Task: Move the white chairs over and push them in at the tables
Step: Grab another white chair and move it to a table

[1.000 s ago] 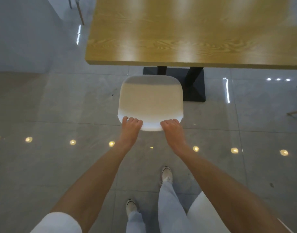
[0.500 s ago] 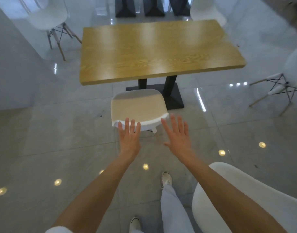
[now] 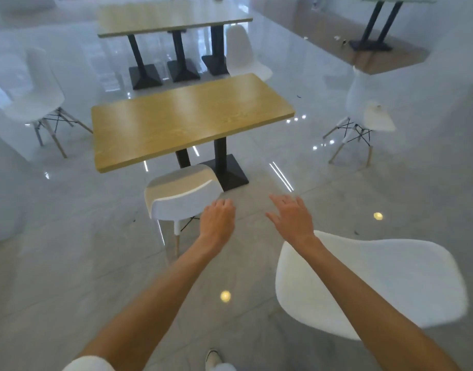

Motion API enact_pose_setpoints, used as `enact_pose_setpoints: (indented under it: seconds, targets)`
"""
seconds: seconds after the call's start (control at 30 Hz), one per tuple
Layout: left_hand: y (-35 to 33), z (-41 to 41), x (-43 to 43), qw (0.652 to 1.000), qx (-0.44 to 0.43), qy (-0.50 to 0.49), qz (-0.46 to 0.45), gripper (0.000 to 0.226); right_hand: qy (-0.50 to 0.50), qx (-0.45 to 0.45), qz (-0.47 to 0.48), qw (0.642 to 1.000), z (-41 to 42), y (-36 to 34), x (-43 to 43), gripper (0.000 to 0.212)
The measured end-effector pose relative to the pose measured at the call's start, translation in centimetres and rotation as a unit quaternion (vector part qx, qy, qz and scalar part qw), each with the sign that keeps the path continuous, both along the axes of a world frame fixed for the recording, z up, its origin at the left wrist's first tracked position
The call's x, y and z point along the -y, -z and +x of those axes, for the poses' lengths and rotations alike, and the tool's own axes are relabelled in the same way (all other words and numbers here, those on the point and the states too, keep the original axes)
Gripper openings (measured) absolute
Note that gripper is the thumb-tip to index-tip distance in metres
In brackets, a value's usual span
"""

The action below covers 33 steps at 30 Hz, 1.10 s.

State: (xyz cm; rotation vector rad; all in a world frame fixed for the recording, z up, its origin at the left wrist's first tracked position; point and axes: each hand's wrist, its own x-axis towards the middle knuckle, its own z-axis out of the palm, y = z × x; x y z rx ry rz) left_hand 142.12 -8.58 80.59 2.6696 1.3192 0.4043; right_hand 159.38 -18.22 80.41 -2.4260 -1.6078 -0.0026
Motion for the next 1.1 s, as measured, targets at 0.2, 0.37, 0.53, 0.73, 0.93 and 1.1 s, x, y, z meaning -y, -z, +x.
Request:
enact_pose_setpoints:
  seconds: [0.2,0.37,0.53,0.73,0.93,1.1]
  targets:
    - [1.2,10.2,14.9,0.966,0.183,-0.029,-0.182,0.024,0.186,-0.418,0.083,0.886,10.5,-0.1,17.6,0.030]
    - [4.5,22.1,29.9,0.902,0.271,-0.083,-0.327,0.023,0.285,-0.721,0.247,0.581,21.6,0.1,35.1,0.037]
    - [6.4,31.2,42.0,0.886,0.257,-0.040,-0.384,0.031,0.275,-0.741,0.249,0.559,29.1,0.0,46.4,0.038]
    - [8.6,41.9,49.3,0.896,0.178,-0.002,-0.407,0.036,0.176,-0.274,-0.087,0.941,36.4,3.1,48.9,0.036]
    - [15.7,53.1,51.1,0.886,0.028,-0.061,-0.459,0.082,-0.035,0.054,-0.184,0.981,43.1,6.7,48.9,0.050]
    - [19.6,58.4,53.6,0.908,-0.087,-0.182,-0.368,0.077,-0.104,0.032,-0.190,0.976,51.0,9.4,50.8,0.056]
